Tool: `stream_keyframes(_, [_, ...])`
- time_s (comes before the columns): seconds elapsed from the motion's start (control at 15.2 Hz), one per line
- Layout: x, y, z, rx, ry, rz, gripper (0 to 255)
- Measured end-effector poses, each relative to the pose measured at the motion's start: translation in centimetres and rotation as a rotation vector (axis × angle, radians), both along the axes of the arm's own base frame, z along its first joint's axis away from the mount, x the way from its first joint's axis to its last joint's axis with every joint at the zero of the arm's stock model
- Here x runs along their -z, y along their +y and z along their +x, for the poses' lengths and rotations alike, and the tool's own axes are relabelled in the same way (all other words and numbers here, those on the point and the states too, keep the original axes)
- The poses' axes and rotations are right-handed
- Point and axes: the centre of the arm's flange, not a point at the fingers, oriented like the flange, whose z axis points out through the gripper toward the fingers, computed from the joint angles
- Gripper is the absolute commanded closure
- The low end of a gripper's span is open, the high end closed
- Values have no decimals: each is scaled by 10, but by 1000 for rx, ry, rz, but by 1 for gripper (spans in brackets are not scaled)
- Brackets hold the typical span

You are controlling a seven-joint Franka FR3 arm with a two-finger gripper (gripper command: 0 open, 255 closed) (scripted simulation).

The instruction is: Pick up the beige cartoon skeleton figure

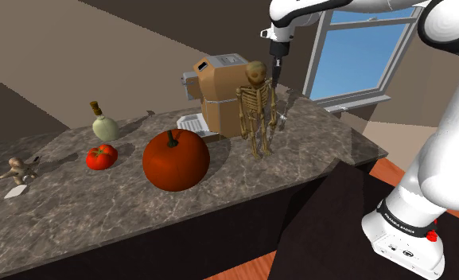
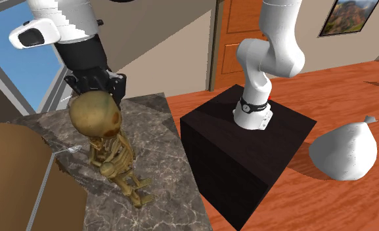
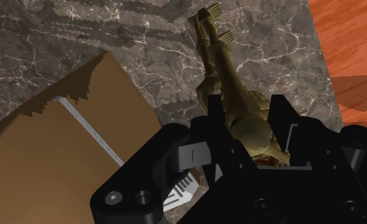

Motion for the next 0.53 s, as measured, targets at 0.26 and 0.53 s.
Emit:
stream_keyframes(0.26, [-20, -1, 0, 0, 0, 0, 255])
stream_keyframes(0.53, [-40, -1, 0, 0, 0, 0, 255])
